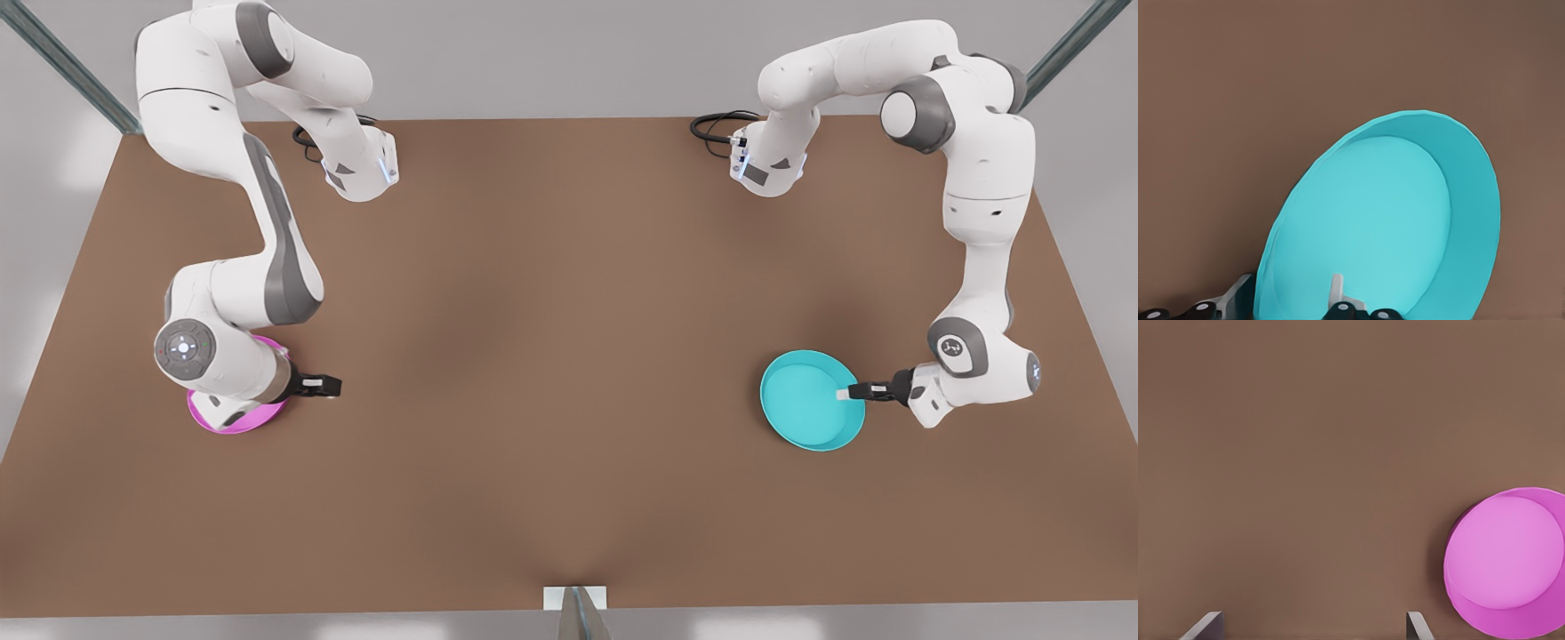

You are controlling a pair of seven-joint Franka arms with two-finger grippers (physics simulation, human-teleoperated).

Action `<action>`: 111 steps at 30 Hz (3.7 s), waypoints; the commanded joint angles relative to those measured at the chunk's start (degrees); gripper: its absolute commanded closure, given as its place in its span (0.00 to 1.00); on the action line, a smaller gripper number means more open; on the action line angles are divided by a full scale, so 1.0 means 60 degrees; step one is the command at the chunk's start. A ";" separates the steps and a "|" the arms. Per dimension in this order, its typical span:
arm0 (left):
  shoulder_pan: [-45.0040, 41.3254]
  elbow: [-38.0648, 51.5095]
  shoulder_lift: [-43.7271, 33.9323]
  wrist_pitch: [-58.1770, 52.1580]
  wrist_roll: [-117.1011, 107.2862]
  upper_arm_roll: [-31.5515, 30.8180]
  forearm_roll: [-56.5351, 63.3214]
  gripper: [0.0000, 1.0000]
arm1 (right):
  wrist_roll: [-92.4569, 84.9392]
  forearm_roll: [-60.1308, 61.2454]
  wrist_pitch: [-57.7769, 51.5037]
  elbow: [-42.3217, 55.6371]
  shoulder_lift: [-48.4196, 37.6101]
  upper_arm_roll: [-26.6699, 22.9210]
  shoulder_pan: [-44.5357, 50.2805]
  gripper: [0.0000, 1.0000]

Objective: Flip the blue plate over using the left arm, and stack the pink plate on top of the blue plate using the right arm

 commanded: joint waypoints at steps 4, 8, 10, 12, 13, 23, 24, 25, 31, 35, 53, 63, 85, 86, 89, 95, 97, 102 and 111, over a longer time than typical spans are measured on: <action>0.0000 0.0000 0.0005 0.0000 0.0016 0.0000 -0.0016 0.47 | 0.0014 -0.0029 -0.0015 -0.0014 0.0000 0.0015 0.0046 0.00; 0.0014 0.0044 0.0005 0.0000 0.0060 0.0000 -0.0001 0.53 | 0.0014 0.0000 0.0000 0.0000 0.0015 0.0059 0.0222 0.00; 0.0014 0.0044 0.0005 -0.0015 0.0060 0.0000 -0.0001 0.54 | 0.0014 0.0015 0.0000 0.0000 0.0000 0.0059 0.0252 0.00; 0.0014 0.0044 0.0019 0.0000 0.0060 0.0000 -0.0001 0.55 | -0.0001 0.0015 0.0000 0.0015 0.0000 0.0059 0.0237 0.00; 0.0014 0.0044 0.0034 0.0000 0.0060 0.0000 -0.0001 0.55 | -0.0030 0.0000 0.0000 0.0015 0.0000 0.0059 0.0150 0.00; 0.0014 0.0059 0.0049 -0.0015 0.0045 0.0000 -0.0001 0.67 | 0.0014 0.0015 -0.0102 0.0337 0.0000 0.0059 0.0208 0.00; 0.0014 0.0059 0.0063 0.0000 0.0045 0.0000 -0.0001 0.67 | 0.0014 0.0015 -0.0102 0.0337 0.0000 0.0059 0.0222 0.00; 0.0014 0.0059 0.0078 0.0000 0.0045 0.0000 -0.0001 0.67 | 0.0014 0.0015 -0.0102 0.0337 0.0000 0.0059 0.0208 0.00; 0.0014 0.0059 0.0093 0.0000 0.0031 0.0000 -0.0001 0.67 | -0.0001 0.0000 -0.0117 0.0337 0.0000 0.0059 0.0164 0.00; 0.0014 0.0059 0.0137 0.0000 0.0031 0.0000 -0.0001 0.71 | -0.0089 -0.0117 -0.0117 0.0337 -0.0015 0.0059 0.0193 0.00; 0.0014 0.0088 0.0078 -0.0015 -0.0057 0.0000 0.0013 0.77 | -0.0001 -0.0264 -0.0176 0.0615 -0.0029 0.0059 0.0530 0.00; -0.0029 0.0454 0.0063 -0.0161 -0.0057 -0.0015 0.0087 0.79 | -0.0030 -0.0249 -0.0322 0.0601 -0.0029 0.0044 0.0296 0.00; -0.5068 0.4424 -0.0230 -0.6870 -0.5769 0.0000 0.9050 0.79 | -0.5699 0.0776 0.1274 -0.0439 0.1289 0.0059 -0.4567 0.00; -0.5331 0.4409 -0.0230 -0.7030 -0.5901 0.0000 0.9518 0.79 | -0.5845 0.0776 0.1347 -0.0439 0.1362 0.0059 -0.4626 0.00; -0.6224 0.4424 -0.0200 -0.7777 -0.6048 0.0000 1.1247 0.79 | -0.5933 0.0762 0.1552 -0.0410 0.1640 0.0059 -0.4714 0.00; -0.8319 0.4409 0.0033 -0.9403 -0.6443 0.0000 1.4163 0.79 | -0.8205 0.0703 0.1948 -0.0043 0.2432 -0.0014 -0.5754 0.00; -0.9286 0.4409 0.0341 -1.0150 -0.6839 0.0000 1.5012 0.79 | -0.8131 0.0732 0.1875 -0.0132 0.2432 -0.0029 -0.6032 0.00; -1.1118 0.4409 0.1293 -1.1279 -0.7499 0.0000 1.6566 0.79 | -0.6959 0.0864 0.1655 -0.0615 0.2417 0.0000 -0.6106 0.00; -1.2641 0.4424 0.2773 -1.2861 -0.8215 0.0000 1.7342 0.79 | -0.6842 0.1260 0.1831 -0.0411 0.3076 0.0000 -0.5989 0.00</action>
